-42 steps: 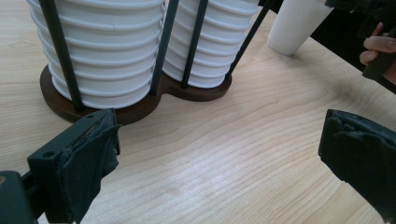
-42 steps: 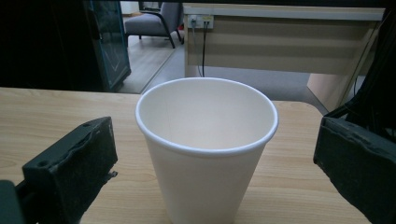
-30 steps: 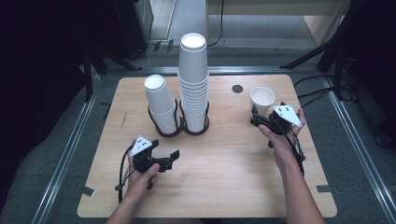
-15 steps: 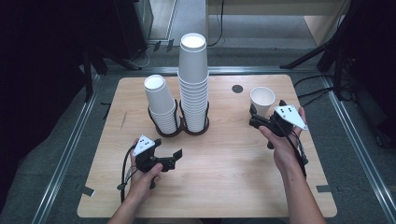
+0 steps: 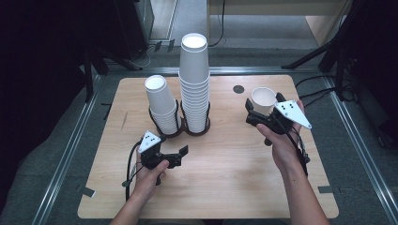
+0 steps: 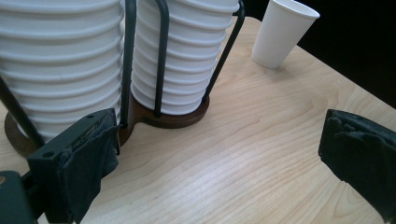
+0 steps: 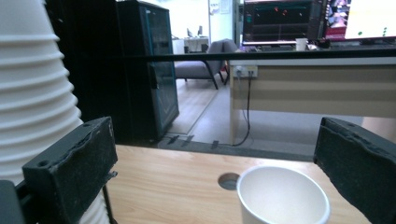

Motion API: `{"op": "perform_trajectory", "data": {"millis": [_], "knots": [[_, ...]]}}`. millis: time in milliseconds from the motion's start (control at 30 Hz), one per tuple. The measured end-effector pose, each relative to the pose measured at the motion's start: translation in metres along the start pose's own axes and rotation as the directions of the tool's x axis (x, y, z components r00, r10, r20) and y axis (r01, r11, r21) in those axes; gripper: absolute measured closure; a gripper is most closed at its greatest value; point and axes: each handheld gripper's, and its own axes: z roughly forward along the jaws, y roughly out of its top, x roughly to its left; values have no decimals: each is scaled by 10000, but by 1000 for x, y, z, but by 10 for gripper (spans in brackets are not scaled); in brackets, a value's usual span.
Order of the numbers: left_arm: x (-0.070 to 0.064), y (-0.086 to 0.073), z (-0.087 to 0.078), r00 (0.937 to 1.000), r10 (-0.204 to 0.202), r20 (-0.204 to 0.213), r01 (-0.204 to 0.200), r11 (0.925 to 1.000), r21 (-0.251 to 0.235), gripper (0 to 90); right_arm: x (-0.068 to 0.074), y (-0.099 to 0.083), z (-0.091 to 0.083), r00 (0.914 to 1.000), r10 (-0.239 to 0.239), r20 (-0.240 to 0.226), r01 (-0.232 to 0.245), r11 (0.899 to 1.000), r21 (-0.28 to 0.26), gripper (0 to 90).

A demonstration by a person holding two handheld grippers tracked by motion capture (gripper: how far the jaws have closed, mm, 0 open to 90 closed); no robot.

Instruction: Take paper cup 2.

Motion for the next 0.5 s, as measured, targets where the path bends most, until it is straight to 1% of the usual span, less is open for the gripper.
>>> {"op": "perform_trajectory", "data": {"millis": [167,233,267,333,367,500], "knots": [[-5,7,6,10000,55,38,-55,9999,-94,0,10,12,1,9992,126,-387,-134,9997,-207,0],[-7,11,9,10000,88,43,-87,9998,-164,0,19,18,3,9980,129,-614,-147,9994,-300,0],[-8,13,10,9999,119,27,-118,9997,-202,0,19,18,3,9980,129,-614,-147,9994,-300,0],[-11,17,12,9998,182,7,-182,9995,-275,0,26,21,4,9972,104,-743,-130,9993,-339,0],[-12,19,14,9998,174,20,-173,9993,-325,0,29,22,5,9960,136,-884,-167,9993,-342,0],[-14,26,18,9997,247,-23,-247,9987,-439,0,39,27,8,9931,228,-1148,-273,9989,-375,0]]}}
